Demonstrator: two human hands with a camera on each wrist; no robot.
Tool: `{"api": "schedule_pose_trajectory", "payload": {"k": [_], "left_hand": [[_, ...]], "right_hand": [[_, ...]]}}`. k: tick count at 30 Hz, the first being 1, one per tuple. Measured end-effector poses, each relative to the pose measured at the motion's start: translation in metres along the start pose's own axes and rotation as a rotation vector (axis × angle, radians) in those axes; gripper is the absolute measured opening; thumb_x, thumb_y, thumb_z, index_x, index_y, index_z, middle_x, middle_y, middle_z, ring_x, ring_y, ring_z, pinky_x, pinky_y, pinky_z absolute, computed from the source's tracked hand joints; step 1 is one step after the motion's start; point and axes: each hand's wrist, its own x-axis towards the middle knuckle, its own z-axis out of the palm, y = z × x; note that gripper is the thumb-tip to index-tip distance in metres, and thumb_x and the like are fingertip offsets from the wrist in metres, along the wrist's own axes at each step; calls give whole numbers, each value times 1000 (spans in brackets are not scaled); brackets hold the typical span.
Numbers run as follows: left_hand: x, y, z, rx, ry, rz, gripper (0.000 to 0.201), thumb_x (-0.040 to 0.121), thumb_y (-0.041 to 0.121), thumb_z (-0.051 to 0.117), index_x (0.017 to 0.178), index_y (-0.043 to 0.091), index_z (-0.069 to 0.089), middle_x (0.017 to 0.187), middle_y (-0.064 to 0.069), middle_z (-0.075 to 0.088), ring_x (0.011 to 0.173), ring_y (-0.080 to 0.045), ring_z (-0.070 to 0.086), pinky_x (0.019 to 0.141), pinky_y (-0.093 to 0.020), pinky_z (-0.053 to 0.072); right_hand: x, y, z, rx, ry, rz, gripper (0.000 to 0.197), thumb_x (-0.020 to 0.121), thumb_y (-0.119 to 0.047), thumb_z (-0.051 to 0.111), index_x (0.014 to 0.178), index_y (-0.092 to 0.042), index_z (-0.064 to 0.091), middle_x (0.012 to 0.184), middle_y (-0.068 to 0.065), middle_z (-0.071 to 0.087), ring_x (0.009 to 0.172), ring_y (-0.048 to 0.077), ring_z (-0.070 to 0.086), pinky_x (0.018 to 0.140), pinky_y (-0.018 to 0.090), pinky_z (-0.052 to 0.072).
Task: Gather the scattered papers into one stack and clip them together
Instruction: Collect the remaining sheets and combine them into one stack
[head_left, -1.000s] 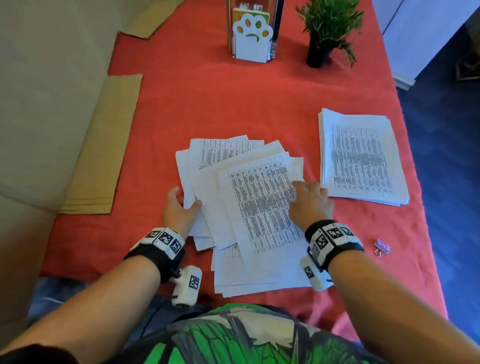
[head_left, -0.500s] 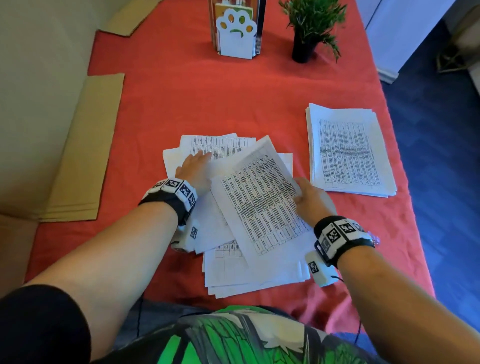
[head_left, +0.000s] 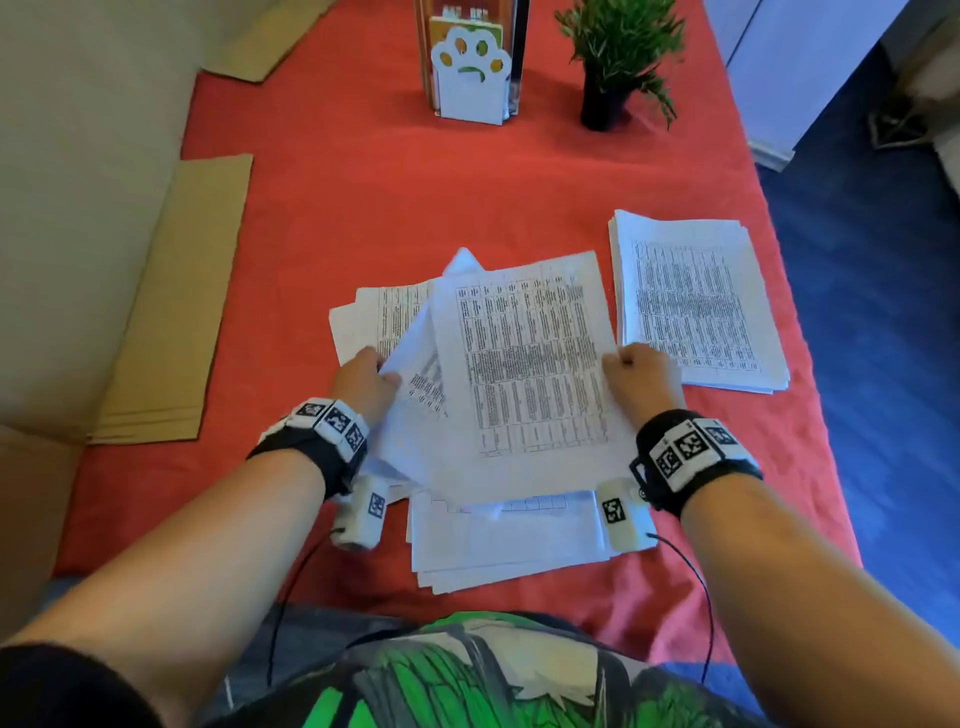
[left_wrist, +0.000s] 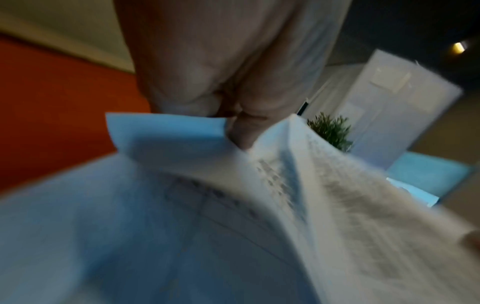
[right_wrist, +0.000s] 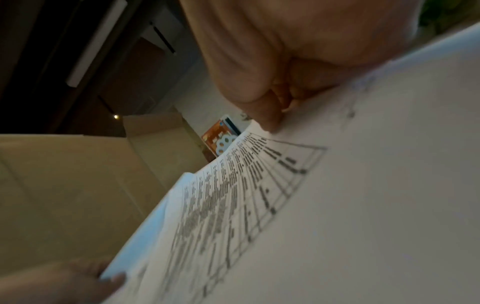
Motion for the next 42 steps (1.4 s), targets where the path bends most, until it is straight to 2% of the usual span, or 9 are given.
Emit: {"api": "schedule_pose_trajectory", "payload": {"k": [4,8,13,16,23,30,33,38,42], "left_hand": [[-20,-13,15,-236,-181,-181,21,92,23,48,104,7,40,89,-7,52,84,-29,55,72,-35,47],[-39,-16,29,-315,-371,-142,35,79,27,60,108,7,58,104,-18,67,94,-38,64,85,-52,55],[-43,-17,21,-24,1,-229,48,84,19,55,130,15,44,141,-12,32,126,-37,33,105,-42,35],[-34,-17,8,-55,73,-348,51,91,13,49,138,8,32,145,-18,27,129,-40,32,105,-43,32],[-29,-10,16,-165,-31,-159,42,89,-6,34,127,0,50,128,-23,56,116,-39,54,89,-35,44],[-48,-6,31,-241,-141,-138,43,88,-8,32,123,2,54,124,-18,58,111,-33,54,90,-34,45],[-47,-7,36,-172,-165,-209,38,85,-5,34,119,-1,52,118,-19,52,110,-38,53,90,-38,47],[-43,2,47,-188,-211,-218,52,78,11,49,130,3,48,131,-24,52,118,-41,54,97,-46,49],[-47,18,45,-121,-169,-254,47,90,5,45,136,-2,40,140,-27,41,128,-40,44,102,-39,39]], "right_hand": [[-16,-4,25,174,-118,30,30,93,-21,47,65,-15,41,62,-1,42,60,20,42,55,27,32],[-23,-11,39,219,-149,40,8,91,-14,48,84,-11,52,70,-7,48,62,10,46,52,23,35],[-25,-11,43,172,-160,33,4,90,-11,49,89,-8,51,74,-4,50,66,14,49,49,22,34],[-27,-13,43,184,-132,39,6,89,-8,49,84,-7,52,74,-1,52,62,12,48,48,21,35],[-24,-18,52,257,-133,85,21,82,-1,44,62,-9,43,64,10,43,60,21,43,53,30,34],[-30,-4,47,325,-25,182,23,86,-2,39,107,-7,49,90,8,57,76,24,54,61,31,42],[-35,5,45,130,-16,202,50,84,-5,41,132,-18,42,123,14,53,107,34,52,89,41,45],[-46,2,48,7,-175,272,53,93,-10,39,144,-9,26,144,19,28,127,40,33,107,45,31],[-45,-2,53,66,-246,316,45,92,-8,41,135,-1,33,135,22,39,121,39,45,106,48,38]]}}
